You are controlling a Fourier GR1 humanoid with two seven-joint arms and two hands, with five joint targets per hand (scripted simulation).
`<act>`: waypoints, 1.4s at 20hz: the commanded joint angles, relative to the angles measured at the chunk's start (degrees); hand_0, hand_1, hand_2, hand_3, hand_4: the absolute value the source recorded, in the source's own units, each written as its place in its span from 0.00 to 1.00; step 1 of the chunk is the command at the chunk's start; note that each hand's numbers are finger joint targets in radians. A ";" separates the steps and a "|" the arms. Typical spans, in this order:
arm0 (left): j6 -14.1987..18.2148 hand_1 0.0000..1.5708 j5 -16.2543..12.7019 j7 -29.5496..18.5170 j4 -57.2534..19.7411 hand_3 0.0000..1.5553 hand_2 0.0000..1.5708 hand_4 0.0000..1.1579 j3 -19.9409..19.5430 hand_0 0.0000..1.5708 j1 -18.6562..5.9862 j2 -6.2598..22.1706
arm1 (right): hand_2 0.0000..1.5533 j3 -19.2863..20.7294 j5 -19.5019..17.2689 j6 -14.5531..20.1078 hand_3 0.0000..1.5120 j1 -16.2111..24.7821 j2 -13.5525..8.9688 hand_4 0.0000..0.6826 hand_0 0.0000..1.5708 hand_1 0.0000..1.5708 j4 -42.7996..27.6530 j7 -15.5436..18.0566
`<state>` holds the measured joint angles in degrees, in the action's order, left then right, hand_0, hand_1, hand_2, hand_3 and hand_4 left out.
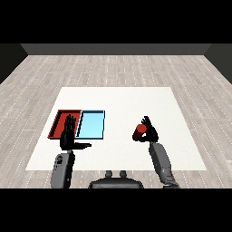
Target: Pick the red can and put it in the red box
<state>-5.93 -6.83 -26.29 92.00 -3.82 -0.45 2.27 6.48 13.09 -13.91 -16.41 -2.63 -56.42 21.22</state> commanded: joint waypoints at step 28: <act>-0.34 0.00 -1.74 0.47 1.38 0.00 0.00 0.00 -0.47 0.00 0.52 0.54 | 0.97 -2.43 -3.94 10.68 0.97 -6.95 1.46 0.72 0.97 0.97 6.67 -1.28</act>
<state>-6.37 -8.45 -26.11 93.75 -3.88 0.94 2.59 4.36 10.66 -6.73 -23.22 -0.86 -47.84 21.11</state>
